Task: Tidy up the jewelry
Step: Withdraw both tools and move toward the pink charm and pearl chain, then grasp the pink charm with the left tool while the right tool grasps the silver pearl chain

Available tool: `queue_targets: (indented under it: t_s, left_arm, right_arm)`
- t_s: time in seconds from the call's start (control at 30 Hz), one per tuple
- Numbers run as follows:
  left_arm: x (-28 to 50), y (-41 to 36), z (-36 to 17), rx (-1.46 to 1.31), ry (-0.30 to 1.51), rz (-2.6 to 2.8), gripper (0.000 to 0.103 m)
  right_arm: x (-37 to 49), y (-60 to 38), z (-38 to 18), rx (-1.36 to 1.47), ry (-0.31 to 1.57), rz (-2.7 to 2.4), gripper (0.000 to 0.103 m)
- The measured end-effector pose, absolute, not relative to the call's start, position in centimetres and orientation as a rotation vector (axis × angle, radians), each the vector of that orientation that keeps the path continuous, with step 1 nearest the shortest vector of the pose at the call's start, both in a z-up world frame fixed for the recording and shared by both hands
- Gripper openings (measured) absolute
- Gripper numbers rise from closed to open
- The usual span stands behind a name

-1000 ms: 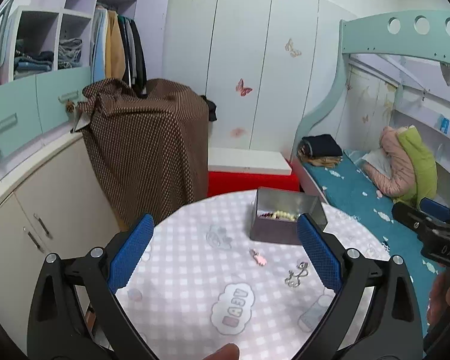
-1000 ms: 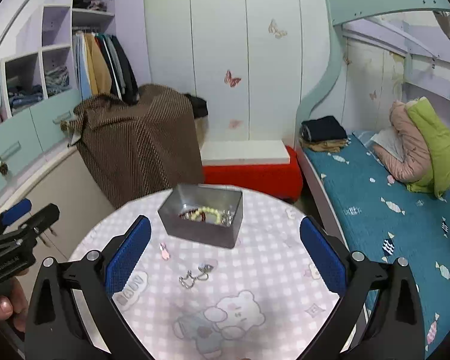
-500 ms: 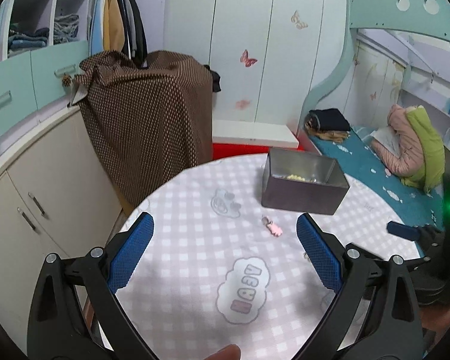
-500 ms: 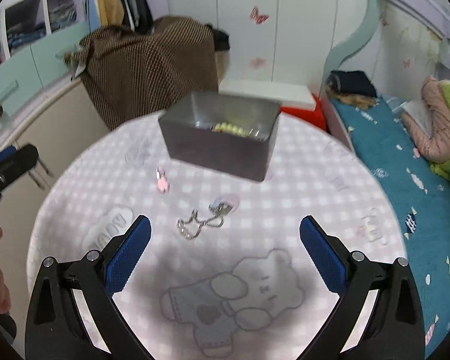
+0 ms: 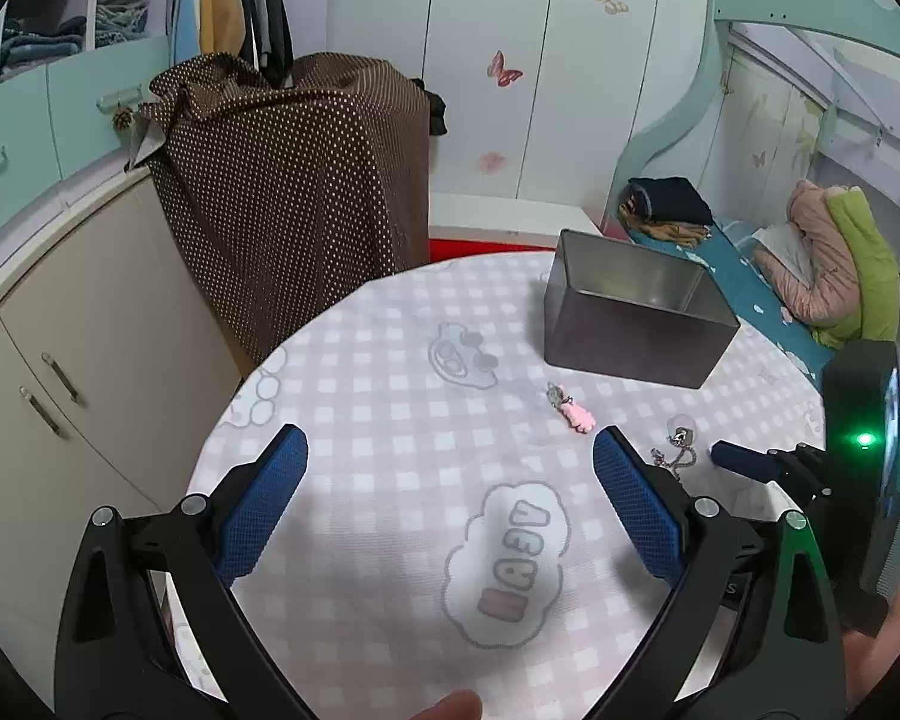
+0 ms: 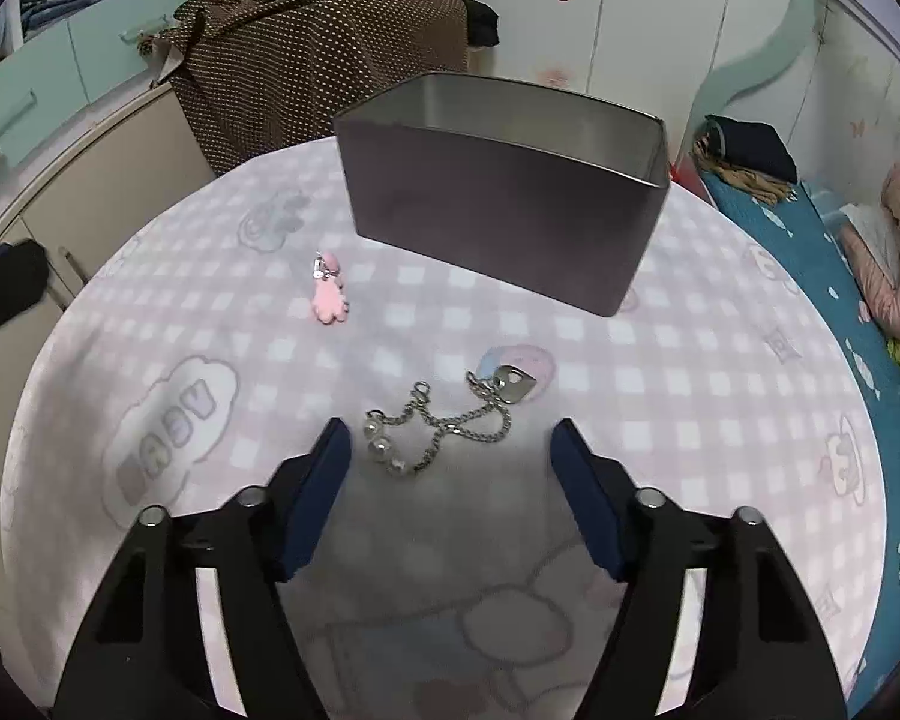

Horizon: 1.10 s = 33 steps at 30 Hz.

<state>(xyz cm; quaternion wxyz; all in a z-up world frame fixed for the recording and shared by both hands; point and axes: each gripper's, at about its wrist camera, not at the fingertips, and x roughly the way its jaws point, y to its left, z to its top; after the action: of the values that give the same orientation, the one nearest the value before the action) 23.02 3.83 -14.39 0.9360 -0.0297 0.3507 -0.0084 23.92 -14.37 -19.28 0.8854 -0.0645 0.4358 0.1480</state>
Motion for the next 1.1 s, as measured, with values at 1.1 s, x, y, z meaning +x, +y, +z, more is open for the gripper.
queue_targets:
  t_s: [1.1]
  left_arm:
    - [33.6, -3.0, -21.3, 0.036, 0.906, -0.086, 0.064]
  right_arm:
    - [24.3, -18.8, -17.7, 0.01, 0.881, 0.321, 0.008]
